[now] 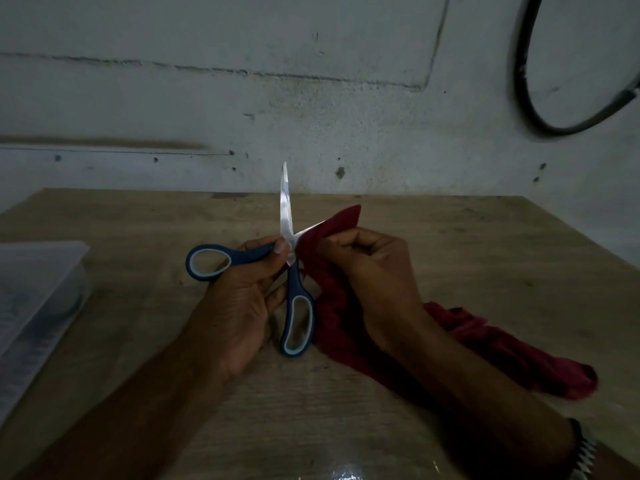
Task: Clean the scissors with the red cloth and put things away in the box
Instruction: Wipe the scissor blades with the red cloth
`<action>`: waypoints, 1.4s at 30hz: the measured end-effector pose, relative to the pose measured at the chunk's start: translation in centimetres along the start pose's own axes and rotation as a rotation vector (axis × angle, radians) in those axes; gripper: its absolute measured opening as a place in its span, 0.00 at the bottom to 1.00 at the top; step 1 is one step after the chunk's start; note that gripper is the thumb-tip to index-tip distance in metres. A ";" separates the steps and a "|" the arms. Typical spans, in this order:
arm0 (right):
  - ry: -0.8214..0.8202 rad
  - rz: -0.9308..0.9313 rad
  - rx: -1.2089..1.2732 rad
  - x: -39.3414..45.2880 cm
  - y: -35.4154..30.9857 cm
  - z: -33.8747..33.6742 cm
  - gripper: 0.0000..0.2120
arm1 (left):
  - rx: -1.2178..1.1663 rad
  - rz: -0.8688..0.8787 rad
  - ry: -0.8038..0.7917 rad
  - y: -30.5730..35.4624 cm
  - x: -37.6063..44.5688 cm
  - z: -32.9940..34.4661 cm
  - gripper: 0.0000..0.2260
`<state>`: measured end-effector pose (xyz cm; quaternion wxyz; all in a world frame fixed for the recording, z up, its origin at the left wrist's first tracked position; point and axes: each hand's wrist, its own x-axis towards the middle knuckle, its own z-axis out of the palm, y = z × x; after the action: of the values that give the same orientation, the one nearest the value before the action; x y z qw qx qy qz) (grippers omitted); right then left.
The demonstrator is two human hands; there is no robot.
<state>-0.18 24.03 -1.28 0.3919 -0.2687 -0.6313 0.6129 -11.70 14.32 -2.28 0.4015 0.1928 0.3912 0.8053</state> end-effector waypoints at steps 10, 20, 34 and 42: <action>0.294 -0.033 0.228 2.5 -1.6 -2.7 0.03 | 0.050 0.004 0.026 0.1 -0.1 0.4 0.06; 0.176 -0.247 -0.124 1.4 -0.4 -2.3 0.22 | -0.021 0.023 0.097 0.5 0.2 0.1 0.08; 0.165 -0.283 -0.199 0.2 0.3 0.0 0.05 | 0.001 -0.002 -0.001 -0.1 -0.3 0.7 0.09; 0.262 -0.200 -0.022 1.3 -1.1 -2.5 0.05 | 0.041 -0.025 0.028 0.2 -0.5 0.6 0.09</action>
<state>1.29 26.42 -0.15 0.5270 -0.2864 -0.6049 0.5238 -11.13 14.16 -1.75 0.4019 0.1848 0.4158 0.7946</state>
